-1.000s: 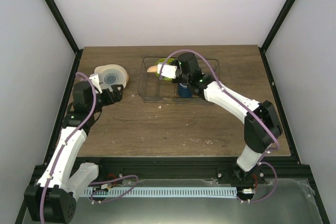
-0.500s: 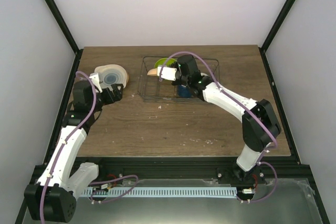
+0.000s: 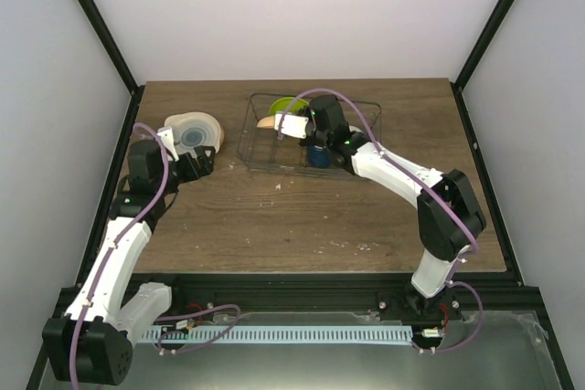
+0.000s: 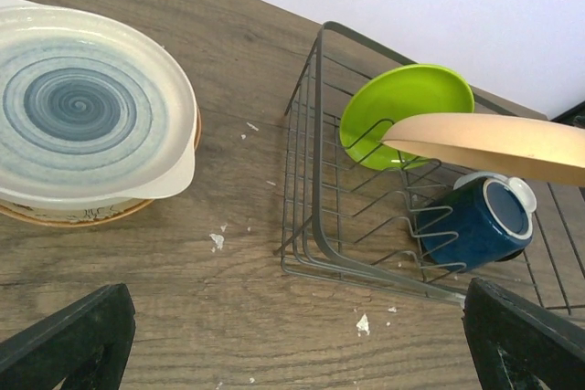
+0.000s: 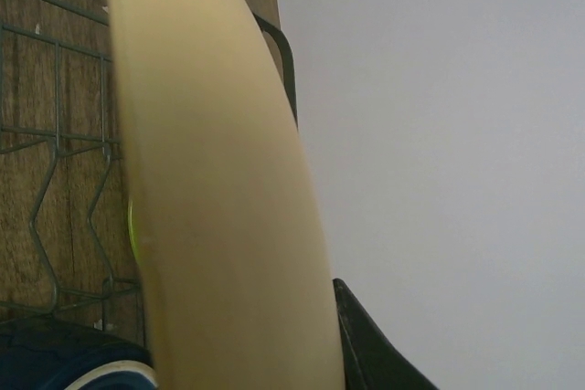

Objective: Load the mixed dishes into the dish rack

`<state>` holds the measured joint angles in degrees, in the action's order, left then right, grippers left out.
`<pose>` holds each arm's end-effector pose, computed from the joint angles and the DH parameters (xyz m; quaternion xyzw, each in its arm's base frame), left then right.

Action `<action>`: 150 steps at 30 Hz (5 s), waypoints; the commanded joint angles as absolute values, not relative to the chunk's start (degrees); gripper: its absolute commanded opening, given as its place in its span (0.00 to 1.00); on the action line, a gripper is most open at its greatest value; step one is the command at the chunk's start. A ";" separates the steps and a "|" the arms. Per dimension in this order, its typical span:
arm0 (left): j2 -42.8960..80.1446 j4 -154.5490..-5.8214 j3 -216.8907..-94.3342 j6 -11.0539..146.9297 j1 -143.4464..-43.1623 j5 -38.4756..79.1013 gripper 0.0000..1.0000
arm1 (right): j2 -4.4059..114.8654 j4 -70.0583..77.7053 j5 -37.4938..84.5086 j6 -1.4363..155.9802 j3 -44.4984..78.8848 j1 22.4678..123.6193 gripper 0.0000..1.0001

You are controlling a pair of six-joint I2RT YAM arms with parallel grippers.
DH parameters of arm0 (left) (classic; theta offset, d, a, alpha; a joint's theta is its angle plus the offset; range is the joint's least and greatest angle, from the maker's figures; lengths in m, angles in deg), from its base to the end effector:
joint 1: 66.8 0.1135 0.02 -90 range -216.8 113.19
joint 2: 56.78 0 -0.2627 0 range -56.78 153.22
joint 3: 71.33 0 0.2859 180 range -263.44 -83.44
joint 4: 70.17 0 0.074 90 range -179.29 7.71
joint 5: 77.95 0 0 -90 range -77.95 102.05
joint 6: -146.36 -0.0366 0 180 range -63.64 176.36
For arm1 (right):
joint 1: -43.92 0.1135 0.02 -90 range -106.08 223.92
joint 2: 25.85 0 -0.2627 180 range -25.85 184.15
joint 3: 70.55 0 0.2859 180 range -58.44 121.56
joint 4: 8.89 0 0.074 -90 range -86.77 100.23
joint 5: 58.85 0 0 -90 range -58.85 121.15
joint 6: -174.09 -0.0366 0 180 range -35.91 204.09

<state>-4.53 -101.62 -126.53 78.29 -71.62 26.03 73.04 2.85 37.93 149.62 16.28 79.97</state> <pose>0.2393 -0.0291 0.2837 -0.0654 0.8528 -0.2191 0.4695 0.3592 0.2561 0.2688 -0.6275 0.5537 -0.1866 0.5146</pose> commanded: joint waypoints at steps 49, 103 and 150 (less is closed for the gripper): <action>3.19 -100.90 -131.63 78.19 -71.62 26.19 1.00 | 78.33 3.21 39.54 139.50 22.89 78.27 0.50; 52.03 -114.23 -167.70 75.96 -57.50 11.91 1.00 | 62.35 11.38 42.82 99.21 2.19 85.49 1.00; 60.29 -113.43 -173.47 75.58 -53.63 17.83 0.99 | 77.87 25.73 66.26 88.47 14.85 85.87 1.00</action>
